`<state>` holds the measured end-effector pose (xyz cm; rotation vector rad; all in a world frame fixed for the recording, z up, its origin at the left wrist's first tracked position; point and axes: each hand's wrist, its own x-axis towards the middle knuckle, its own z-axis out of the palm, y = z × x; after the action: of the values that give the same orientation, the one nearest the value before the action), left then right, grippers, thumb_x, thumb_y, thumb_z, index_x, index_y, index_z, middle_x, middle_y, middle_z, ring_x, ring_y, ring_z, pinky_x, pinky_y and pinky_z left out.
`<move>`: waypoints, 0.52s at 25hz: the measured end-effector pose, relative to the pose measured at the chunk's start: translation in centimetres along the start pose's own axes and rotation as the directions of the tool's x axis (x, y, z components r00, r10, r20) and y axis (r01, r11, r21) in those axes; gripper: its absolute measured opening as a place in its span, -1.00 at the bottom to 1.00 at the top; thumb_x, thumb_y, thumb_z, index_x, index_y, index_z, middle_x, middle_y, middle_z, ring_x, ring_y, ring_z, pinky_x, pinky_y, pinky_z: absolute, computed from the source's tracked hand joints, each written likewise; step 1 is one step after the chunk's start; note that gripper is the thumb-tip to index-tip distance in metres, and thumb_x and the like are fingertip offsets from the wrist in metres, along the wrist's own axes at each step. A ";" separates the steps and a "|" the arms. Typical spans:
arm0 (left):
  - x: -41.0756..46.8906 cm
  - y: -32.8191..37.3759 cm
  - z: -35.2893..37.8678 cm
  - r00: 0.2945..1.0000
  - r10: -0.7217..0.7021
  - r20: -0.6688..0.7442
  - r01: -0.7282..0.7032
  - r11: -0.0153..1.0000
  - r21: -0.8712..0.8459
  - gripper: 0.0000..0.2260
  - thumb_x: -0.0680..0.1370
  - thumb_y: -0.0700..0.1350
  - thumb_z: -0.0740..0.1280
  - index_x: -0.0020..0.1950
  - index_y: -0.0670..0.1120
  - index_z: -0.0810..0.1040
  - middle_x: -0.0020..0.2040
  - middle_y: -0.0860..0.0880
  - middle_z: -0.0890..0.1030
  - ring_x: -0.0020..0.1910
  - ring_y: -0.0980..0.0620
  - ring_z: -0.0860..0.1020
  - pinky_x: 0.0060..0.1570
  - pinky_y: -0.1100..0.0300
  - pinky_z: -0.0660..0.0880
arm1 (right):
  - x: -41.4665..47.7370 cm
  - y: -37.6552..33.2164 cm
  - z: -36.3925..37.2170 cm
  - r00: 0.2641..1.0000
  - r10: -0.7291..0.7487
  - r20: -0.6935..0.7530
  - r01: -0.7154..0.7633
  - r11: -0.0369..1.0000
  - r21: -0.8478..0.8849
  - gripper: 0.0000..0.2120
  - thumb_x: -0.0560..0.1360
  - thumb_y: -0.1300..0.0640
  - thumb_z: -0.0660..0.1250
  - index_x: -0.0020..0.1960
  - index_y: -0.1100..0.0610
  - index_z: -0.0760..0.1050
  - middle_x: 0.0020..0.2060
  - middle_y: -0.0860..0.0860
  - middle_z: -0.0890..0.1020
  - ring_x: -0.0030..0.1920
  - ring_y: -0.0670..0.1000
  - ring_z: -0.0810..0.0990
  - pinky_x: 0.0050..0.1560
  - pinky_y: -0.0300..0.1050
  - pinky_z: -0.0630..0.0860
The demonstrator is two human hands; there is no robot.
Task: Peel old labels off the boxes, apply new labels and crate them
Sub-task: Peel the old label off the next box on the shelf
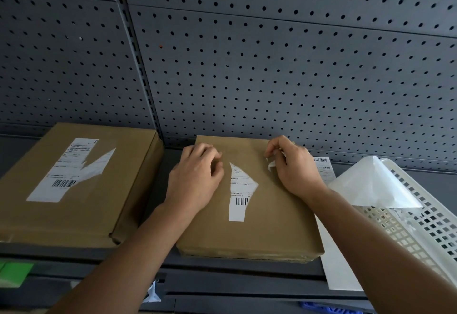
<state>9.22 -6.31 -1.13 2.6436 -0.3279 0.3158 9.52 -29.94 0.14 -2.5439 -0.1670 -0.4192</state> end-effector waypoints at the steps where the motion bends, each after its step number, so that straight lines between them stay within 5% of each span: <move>1: 0.0 0.0 0.0 1.000 0.001 -0.002 -0.001 1.000 0.001 -0.80 0.62 0.07 0.24 0.20 0.07 0.52 0.24 0.19 0.44 0.28 0.14 0.34 -0.18 0.15 0.38 | 0.0 0.0 0.0 1.000 0.003 -0.011 -0.003 1.000 0.013 -0.77 0.56 0.29 0.16 -0.06 0.00 0.47 -0.22 -0.16 0.64 -0.28 -0.04 0.55 -0.22 -0.04 0.51; 13: 0.0 -0.1 0.2 1.000 -0.002 -0.007 0.001 1.000 -0.012 -0.80 0.61 0.06 0.23 0.18 0.06 0.53 0.22 0.20 0.46 0.28 0.14 0.35 -0.17 0.14 0.44 | 0.0 0.1 0.5 0.998 -0.059 -0.008 0.058 0.996 -0.066 -0.79 0.55 0.30 0.12 -0.05 0.02 0.42 -0.25 -0.13 0.61 -0.27 0.08 0.56 -0.27 0.05 0.53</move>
<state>9.29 -6.30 -1.37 2.6306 -0.3244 0.3219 9.63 -29.74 -0.28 -2.6059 -0.2282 -0.4678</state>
